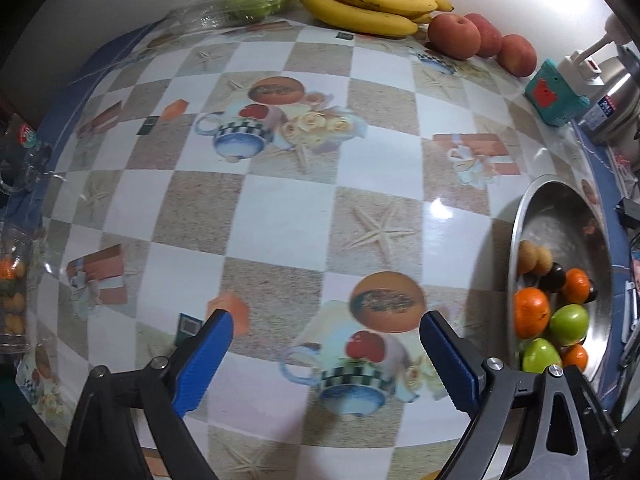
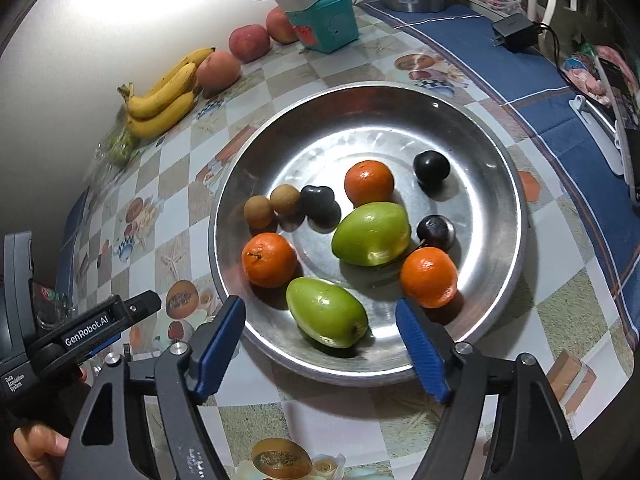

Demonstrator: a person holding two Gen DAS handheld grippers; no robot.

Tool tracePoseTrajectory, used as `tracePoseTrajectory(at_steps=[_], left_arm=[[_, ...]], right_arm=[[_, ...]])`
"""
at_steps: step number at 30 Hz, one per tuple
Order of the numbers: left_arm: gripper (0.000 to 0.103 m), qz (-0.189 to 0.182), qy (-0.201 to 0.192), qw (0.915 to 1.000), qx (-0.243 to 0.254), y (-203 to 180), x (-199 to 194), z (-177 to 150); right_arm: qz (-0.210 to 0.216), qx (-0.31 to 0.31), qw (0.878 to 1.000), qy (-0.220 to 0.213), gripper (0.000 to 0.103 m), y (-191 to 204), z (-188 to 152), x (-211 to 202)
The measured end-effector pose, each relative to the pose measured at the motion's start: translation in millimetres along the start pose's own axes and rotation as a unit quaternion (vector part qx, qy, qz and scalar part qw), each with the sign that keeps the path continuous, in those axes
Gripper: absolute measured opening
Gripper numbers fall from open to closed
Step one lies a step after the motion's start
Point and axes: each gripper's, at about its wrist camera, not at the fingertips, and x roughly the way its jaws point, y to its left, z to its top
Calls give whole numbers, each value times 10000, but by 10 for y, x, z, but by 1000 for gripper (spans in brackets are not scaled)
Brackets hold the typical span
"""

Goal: Organize fruits

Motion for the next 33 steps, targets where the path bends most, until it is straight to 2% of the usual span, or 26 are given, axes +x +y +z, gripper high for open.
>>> tracePoseTrajectory(at_steps=[2, 12, 14, 18, 22, 25, 27, 33], left_arm=[[96, 95, -28, 9999, 57, 15, -14, -18], [96, 513, -305, 9980, 187, 81, -220, -201], [96, 599, -382, 9973, 188, 96, -265, -232], [96, 579, -421, 9973, 157, 137, -318, -292], [96, 785, -536, 9953, 168, 135, -372, -327], [97, 690, -610, 9956, 162, 134, -388, -331], [103, 678, -629, 9956, 162, 137, -384, -334], [103, 589, -603, 9964, 68, 178, -338, -337]], right_arm=[[-24, -14, 10000, -1, 88, 8, -4, 7], [-50, -44, 10000, -55, 92, 26, -10, 9], [-48, -40, 10000, -67, 101, 25, -9, 3], [-29, -68, 9999, -115, 101, 39, -15, -22], [-29, -122, 9998, -137, 101, 71, -14, -32], [-71, -201, 9996, -172, 101, 106, -16, -44], [-51, -272, 9994, -191, 101, 131, -17, -51], [-21, -400, 9986, -337, 101, 183, -28, -108]])
